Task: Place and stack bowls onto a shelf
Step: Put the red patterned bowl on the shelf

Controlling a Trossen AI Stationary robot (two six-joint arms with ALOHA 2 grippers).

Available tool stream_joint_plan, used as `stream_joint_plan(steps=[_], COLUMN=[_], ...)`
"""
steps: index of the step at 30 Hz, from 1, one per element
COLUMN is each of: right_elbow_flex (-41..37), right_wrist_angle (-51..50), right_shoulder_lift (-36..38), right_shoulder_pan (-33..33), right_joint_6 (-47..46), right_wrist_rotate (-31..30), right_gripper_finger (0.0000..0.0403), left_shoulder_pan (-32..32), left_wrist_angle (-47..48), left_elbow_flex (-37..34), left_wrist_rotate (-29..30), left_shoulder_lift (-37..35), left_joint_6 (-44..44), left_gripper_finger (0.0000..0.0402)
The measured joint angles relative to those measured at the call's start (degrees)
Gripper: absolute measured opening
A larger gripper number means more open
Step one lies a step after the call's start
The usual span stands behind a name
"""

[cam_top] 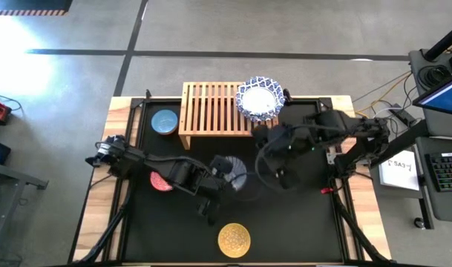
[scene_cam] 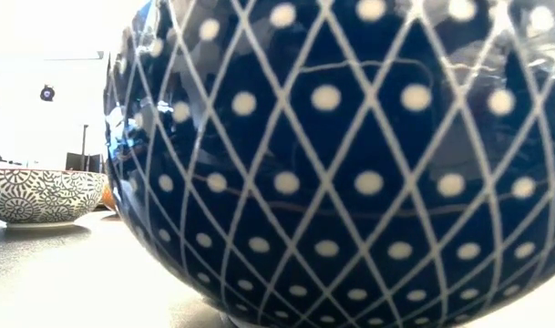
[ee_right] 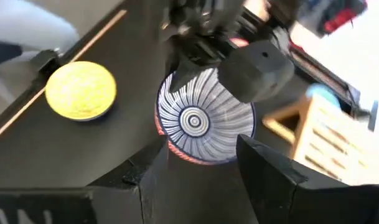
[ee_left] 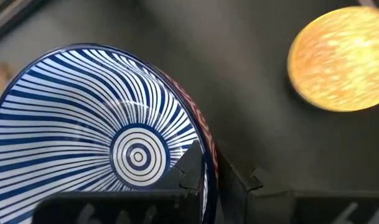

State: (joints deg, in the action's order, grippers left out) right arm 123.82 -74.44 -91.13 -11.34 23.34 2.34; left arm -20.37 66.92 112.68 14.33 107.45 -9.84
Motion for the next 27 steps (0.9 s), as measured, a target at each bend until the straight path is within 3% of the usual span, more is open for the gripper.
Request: stream_joint_plan(steps=[8,17,27], right_elbow_flex=[1.5,1.2,1.1], right_wrist_angle=[-2.3,-5.8,-9.0], right_shoulder_lift=[0.0,0.0,0.0], right_shoulder_pan=[5.6,8.1,8.1], right_joint_6=[-5.8,-6.1,-7.8], right_wrist_rotate=[0.0,0.0,0.2], right_gripper_finger=[0.0175,0.0171,0.0169], left_shoulder_pan=[8.4,23.1,36.9], left_wrist_angle=[5.0,6.8,4.5], left_elbow_flex=[0.0,0.0,-1.6], left_wrist_rotate=[2.6,2.6,-3.3], left_shoulder_lift=[-1.8,-3.4,-3.4], left_joint_6=[-0.1,-0.2,0.4], left_gripper_finger=[0.001,0.0011,0.0011])
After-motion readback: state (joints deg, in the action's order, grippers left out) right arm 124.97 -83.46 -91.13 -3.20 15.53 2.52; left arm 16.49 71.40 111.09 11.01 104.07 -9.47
